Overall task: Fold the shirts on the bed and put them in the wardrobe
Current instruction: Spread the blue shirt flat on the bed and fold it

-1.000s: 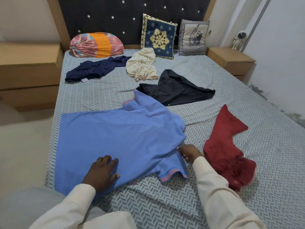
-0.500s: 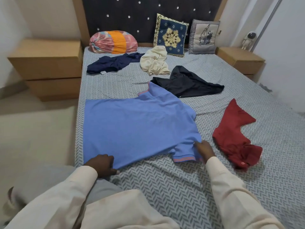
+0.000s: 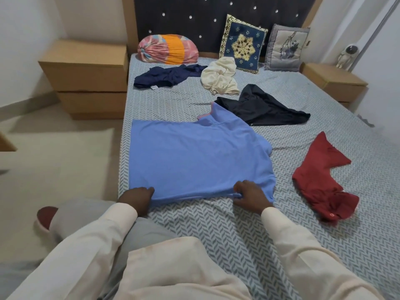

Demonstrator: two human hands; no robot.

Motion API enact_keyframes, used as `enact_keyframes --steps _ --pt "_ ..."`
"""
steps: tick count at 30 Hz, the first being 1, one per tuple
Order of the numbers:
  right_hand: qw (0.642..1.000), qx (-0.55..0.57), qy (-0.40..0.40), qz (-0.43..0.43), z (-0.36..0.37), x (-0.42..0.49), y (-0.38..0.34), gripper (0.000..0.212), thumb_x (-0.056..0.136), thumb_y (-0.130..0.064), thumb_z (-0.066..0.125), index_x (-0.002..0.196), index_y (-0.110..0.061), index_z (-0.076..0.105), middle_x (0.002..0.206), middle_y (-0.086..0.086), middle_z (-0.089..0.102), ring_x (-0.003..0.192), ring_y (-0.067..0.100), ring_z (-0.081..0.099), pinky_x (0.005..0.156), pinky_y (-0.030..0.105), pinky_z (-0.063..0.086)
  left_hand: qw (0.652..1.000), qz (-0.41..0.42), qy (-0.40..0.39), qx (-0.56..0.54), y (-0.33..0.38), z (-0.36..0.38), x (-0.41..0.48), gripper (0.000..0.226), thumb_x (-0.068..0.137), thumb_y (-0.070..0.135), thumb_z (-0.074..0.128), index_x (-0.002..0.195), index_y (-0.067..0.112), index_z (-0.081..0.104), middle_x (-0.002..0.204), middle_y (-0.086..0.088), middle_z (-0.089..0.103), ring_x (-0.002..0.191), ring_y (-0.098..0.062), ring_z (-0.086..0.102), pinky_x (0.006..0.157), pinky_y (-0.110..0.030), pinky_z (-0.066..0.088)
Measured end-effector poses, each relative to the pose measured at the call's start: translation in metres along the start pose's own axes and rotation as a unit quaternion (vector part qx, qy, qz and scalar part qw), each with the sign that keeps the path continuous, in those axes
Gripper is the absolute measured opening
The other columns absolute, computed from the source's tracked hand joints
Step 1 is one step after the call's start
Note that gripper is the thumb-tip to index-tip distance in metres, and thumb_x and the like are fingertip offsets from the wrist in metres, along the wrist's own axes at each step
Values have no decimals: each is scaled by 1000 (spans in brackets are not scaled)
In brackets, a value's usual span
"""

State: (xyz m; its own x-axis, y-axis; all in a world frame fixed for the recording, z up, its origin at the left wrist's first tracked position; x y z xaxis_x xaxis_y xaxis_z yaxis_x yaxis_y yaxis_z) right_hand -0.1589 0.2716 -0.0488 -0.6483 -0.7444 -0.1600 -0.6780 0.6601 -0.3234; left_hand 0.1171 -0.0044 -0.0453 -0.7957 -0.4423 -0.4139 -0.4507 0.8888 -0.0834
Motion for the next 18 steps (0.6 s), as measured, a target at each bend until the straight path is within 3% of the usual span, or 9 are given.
enact_keyframes --steps 2,5,8,12,15,18 --pt "999 -42 -30 -17 1 -2 -5 25 66 -37 56 88 -27 63 92 2 62 91 29 61 73 39 48 1000 -12 26 -4 -2 -1 -1 51 88 17 53 136 15 34 125 -9 53 115 -29 55 89 -40 49" --pt "999 -51 -4 -17 -3 2 0 15 72 -20 67 85 -28 66 89 0 63 91 28 63 72 38 47 998 -19 62 -24 -6 -2 -1 52 89 12 49 138 14 30 123 -10 53 111 -30 55 85 -40 48" --pt "997 -25 70 -24 -11 4 4 12 70 -19 68 80 -26 67 76 -4 56 81 26 63 70 38 44 995 -16 81 -60 -8 -5 -2 45 91 13 47 133 14 32 118 -11 56 104 -30 59 82 -38 47" --pt "983 -20 168 -66 -26 5 6 8 69 -25 54 75 -22 59 66 -1 59 66 27 60 59 38 46 986 -6 104 -129 -7 -12 -6 37 83 16 57 114 15 39 108 -9 59 93 -30 58 73 -33 42" --pt "981 -44 172 -81 -35 7 3 10 67 -21 53 77 -22 55 63 -1 59 63 28 60 57 34 37 985 8 96 -146 -7 -13 -6 32 81 24 60 109 17 44 107 -7 59 91 -27 57 71 -31 40" --pt "986 -95 121 -60 -31 10 3 9 73 -22 53 78 -21 60 72 1 64 76 29 64 63 35 36 995 19 40 -88 -5 -9 -4 23 85 22 58 108 20 56 113 -6 60 104 -26 58 82 -32 46"
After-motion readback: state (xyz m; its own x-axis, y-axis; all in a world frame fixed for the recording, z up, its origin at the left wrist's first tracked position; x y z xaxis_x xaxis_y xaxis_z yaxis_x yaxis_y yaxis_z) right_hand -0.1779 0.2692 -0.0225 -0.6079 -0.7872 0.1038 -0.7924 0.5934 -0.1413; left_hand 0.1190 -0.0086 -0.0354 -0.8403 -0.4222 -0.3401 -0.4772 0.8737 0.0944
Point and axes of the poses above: each hand's wrist, its own x-axis towards the middle knuckle, its own z-axis out of the palm, y = z × x, the point moved 2 cm from there along x, towards the middle knuckle
